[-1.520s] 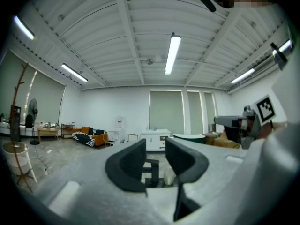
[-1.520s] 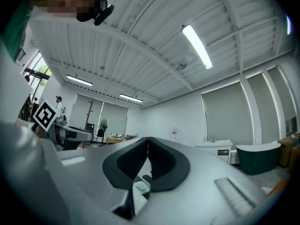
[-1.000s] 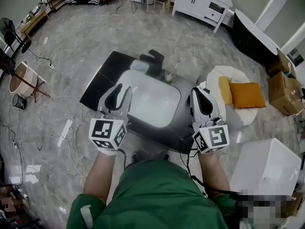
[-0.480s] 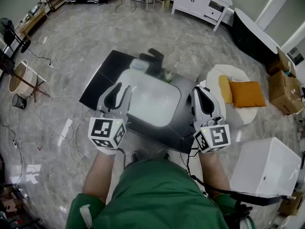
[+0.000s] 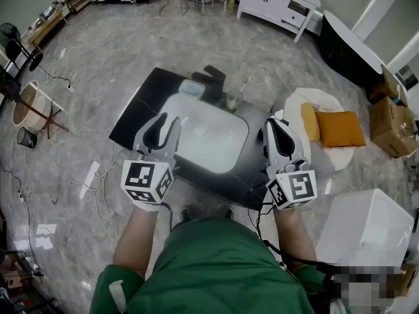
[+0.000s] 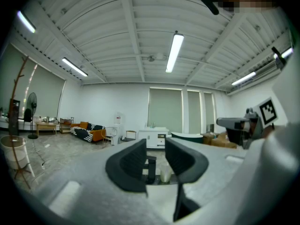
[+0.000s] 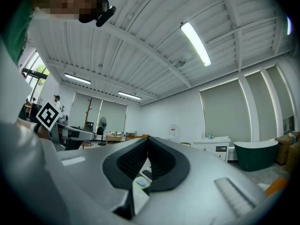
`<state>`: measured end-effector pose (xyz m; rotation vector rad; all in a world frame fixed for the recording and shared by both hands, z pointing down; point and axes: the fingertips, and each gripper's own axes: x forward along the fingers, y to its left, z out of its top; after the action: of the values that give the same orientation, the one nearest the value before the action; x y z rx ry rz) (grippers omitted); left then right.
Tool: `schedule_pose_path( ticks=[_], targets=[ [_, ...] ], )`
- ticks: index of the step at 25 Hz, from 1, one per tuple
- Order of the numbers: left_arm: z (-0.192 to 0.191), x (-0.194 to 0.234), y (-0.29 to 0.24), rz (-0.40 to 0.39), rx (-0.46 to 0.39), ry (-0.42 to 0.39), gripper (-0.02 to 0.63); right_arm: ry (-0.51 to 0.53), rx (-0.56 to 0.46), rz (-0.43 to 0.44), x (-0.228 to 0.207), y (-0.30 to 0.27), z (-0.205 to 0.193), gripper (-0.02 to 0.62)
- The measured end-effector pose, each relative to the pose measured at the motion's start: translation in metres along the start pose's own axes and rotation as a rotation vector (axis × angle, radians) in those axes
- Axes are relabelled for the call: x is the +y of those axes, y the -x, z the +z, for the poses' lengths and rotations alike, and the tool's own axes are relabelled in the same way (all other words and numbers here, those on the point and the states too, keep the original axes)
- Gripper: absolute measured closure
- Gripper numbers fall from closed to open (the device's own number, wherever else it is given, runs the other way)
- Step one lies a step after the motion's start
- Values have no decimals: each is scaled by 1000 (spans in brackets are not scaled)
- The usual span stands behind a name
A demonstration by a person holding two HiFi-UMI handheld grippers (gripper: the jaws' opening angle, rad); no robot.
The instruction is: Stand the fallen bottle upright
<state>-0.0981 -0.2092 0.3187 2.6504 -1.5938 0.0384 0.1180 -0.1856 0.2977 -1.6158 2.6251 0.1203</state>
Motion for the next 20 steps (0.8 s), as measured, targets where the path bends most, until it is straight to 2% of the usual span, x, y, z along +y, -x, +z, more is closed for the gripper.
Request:
schedule_pose_path(
  ticks=[20],
  targets=[
    [-6, -9, 2, 18, 12, 3, 488, -2, 0, 5, -7, 9, -3, 592]
  ],
)
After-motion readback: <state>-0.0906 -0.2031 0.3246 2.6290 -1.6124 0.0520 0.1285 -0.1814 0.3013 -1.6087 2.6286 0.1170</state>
